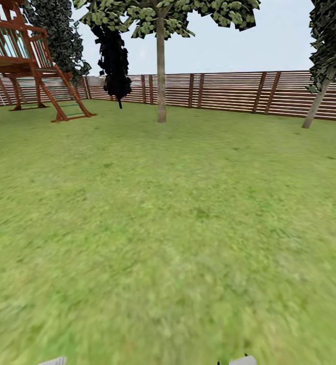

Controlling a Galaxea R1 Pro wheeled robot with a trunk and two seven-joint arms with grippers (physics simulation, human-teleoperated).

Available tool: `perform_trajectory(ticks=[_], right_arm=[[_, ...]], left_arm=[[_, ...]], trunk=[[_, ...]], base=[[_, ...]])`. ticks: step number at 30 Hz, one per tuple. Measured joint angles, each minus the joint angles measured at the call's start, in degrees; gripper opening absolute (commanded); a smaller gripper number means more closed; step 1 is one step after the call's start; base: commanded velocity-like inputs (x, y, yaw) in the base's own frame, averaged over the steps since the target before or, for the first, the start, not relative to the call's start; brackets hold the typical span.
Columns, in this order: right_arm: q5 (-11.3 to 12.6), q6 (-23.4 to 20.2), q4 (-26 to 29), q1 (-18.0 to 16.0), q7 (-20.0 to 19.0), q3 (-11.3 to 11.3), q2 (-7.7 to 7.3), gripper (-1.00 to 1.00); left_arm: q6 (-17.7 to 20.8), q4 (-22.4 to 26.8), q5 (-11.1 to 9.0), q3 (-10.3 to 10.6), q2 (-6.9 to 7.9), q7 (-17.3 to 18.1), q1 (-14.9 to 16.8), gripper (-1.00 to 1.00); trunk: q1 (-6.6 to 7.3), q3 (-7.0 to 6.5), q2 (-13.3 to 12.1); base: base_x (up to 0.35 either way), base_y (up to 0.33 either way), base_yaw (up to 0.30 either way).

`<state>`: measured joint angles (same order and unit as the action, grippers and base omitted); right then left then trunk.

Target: In the garden, pick up the pesticide atomizer on the floor and spray pesticide onto both trees until each tree trunk is fully covered.

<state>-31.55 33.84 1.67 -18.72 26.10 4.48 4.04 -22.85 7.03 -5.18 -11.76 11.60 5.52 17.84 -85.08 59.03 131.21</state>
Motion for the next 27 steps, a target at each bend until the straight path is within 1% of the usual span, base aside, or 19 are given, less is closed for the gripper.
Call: perform_trajectory(ticks=[27], right_arm=[[-0.03,0.00,0.00,0.00,-0.03,0.00,0.00,1.00]], left_arm=[[0.00,0.00,0.00,0.00,0.00,0.00,0.00,-1.00]], trunk=[[0.00,0.00,0.00]], base=[[0.337,-0.094,0.000]])
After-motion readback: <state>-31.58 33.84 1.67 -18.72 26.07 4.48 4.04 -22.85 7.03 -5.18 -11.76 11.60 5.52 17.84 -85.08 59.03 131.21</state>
